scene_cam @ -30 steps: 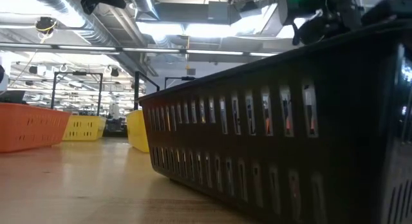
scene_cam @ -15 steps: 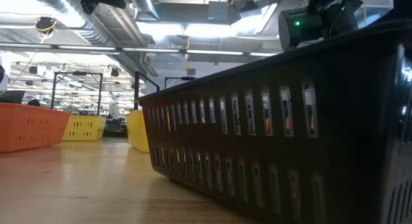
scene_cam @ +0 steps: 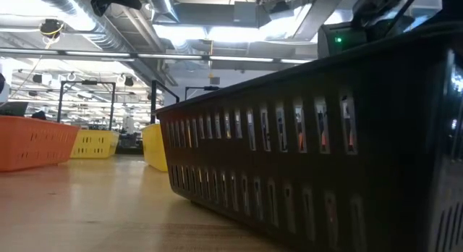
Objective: Stack baskets on shelf by color
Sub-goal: Put the top black bin on the shelf, then put the middle yellow bin on the shelf
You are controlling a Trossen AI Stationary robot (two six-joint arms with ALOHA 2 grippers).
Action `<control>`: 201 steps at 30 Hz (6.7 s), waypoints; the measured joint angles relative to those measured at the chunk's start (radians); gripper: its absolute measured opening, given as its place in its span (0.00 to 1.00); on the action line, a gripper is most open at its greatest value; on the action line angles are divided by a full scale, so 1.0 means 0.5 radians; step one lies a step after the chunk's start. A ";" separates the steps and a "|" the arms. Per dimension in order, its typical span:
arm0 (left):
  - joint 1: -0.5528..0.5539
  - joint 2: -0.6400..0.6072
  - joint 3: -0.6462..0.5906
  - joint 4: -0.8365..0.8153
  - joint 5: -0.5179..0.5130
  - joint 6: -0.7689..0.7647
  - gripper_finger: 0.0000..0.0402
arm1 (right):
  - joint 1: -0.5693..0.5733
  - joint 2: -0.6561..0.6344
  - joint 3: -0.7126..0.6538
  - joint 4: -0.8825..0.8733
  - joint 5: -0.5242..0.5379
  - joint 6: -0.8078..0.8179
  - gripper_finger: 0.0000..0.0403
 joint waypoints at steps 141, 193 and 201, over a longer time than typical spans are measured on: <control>-0.001 0.066 0.001 -0.076 -0.001 -0.278 0.00 | -0.345 0.777 2.957 -0.923 -0.373 -0.213 0.24; -0.081 -0.126 0.000 -0.075 0.668 0.525 0.00 | 0.058 1.763 2.956 -0.516 0.116 2.374 0.24; -0.094 -0.247 0.000 -0.076 0.668 0.528 0.00 | 0.040 1.863 2.956 -0.505 0.120 2.365 0.24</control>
